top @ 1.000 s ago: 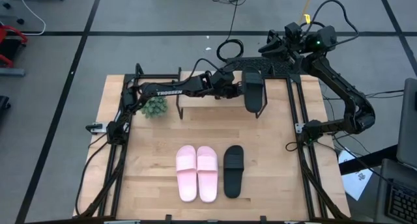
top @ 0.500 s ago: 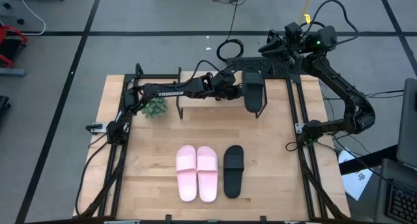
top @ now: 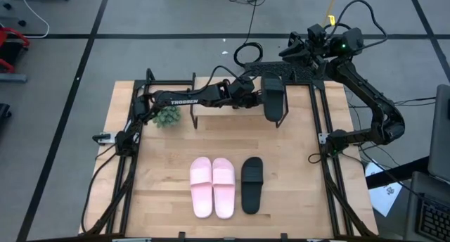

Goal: Pick and place slides into the shelf
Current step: Put the right black slipper on the shelf, then put the black slipper on the shelf

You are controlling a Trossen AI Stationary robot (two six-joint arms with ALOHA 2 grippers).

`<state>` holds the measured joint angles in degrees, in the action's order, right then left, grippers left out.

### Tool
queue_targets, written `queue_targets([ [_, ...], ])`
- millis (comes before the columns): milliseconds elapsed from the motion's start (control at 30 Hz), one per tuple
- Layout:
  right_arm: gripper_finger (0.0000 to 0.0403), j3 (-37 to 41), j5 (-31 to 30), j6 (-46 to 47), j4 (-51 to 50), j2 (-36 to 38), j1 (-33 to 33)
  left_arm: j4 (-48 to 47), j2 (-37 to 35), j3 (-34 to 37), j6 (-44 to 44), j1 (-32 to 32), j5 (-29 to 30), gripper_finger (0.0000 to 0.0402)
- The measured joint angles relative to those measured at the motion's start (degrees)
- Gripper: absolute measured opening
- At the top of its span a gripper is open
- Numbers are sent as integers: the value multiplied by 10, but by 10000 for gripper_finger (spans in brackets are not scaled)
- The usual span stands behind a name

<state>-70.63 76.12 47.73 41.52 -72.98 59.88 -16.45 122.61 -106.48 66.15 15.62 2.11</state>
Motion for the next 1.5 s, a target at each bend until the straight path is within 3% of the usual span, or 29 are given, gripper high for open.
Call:
queue_targets([
  [433,93,0,13,11,2,2,0,-1,-27,0,-33,6,9,0],
  [600,93,0,47,7,7,17,-4,-48,-113,0,-97,14,41,0],
  [800,93,0,51,-3,12,63,-25,-201,-258,0,-167,10,162,0],
  [933,93,0,51,4,11,98,-65,-285,-331,-1,-198,-5,224,0],
  [1100,93,0,47,9,-18,140,-141,-368,-387,-1,-221,-24,243,0],
  [1233,93,0,-19,-33,-123,165,-221,-450,-410,0,-237,-31,239,0],
  [1333,93,0,-105,-136,-298,176,-286,-508,-430,0,-245,-34,239,2],
  [1500,93,1,-333,-297,-629,176,-396,-556,-463,0,-271,-34,253,1],
])
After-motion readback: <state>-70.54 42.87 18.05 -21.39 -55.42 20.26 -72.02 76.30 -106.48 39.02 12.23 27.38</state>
